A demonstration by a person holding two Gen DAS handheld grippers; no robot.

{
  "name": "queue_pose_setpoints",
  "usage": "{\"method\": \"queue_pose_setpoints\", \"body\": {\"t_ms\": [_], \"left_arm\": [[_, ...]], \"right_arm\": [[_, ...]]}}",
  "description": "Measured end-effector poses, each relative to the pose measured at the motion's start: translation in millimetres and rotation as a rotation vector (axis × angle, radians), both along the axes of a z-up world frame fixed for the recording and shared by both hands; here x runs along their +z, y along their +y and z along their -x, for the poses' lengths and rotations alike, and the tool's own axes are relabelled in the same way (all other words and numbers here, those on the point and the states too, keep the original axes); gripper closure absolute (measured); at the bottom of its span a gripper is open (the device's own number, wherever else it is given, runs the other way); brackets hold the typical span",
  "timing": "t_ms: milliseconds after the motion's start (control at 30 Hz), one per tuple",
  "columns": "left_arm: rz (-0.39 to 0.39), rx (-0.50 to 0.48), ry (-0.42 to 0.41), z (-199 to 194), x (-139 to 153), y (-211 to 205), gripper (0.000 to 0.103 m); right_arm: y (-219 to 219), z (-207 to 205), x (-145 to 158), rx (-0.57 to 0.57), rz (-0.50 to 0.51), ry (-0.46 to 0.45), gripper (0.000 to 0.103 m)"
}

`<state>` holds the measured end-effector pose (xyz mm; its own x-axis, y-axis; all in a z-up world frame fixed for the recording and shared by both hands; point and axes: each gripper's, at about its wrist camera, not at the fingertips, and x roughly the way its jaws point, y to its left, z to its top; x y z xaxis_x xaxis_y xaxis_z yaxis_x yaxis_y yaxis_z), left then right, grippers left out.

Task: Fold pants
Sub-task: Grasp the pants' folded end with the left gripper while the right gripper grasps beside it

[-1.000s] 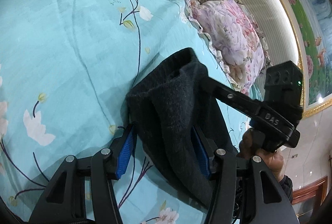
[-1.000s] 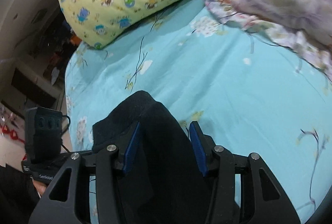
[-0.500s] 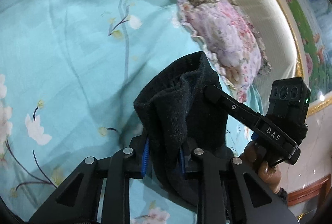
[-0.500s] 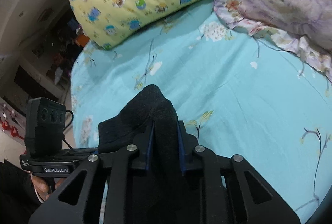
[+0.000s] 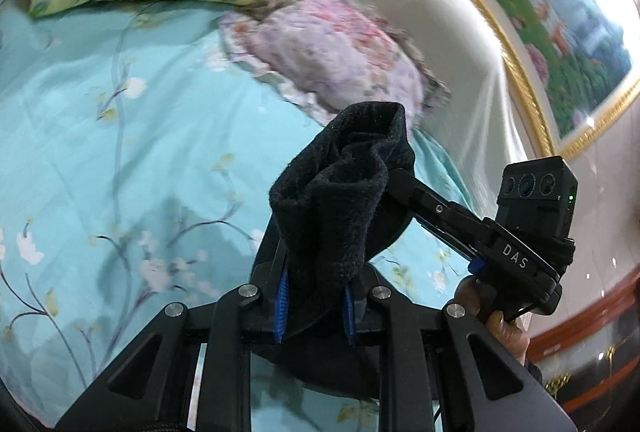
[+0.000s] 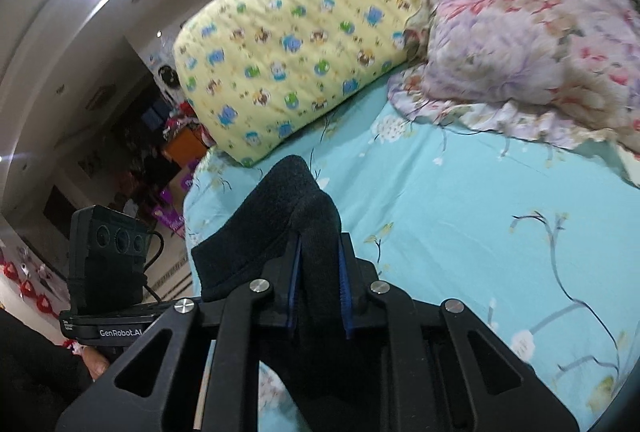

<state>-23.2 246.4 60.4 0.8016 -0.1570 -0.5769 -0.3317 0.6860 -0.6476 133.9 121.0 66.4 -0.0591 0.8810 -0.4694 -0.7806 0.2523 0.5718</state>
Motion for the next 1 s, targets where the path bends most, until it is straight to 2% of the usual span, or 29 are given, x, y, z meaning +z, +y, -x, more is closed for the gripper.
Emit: {"method": "queue_pose_setpoints", "body": {"t_ms": [167,567,1000], "left_arm": [[-0.028,-0.067,-0.019,-5.6,14.8,-31.8,0.082],[-0.090,-0.248,-0.031,-26.2,33.8,-114.7,0.082],[-0.166,-0.442,0.008,-55.5,24.1,-211.4,0.082]], "right_arm": [[-39.7,-0.2,7.1,-0.050,-0.031,0.004,0.085],[-121.2,1.0,1.7,-0.165,-0.085,0.022,0.086],[-229.0,4.1,-33.2,-0.332,-0.153,0.104,0.086]]}}
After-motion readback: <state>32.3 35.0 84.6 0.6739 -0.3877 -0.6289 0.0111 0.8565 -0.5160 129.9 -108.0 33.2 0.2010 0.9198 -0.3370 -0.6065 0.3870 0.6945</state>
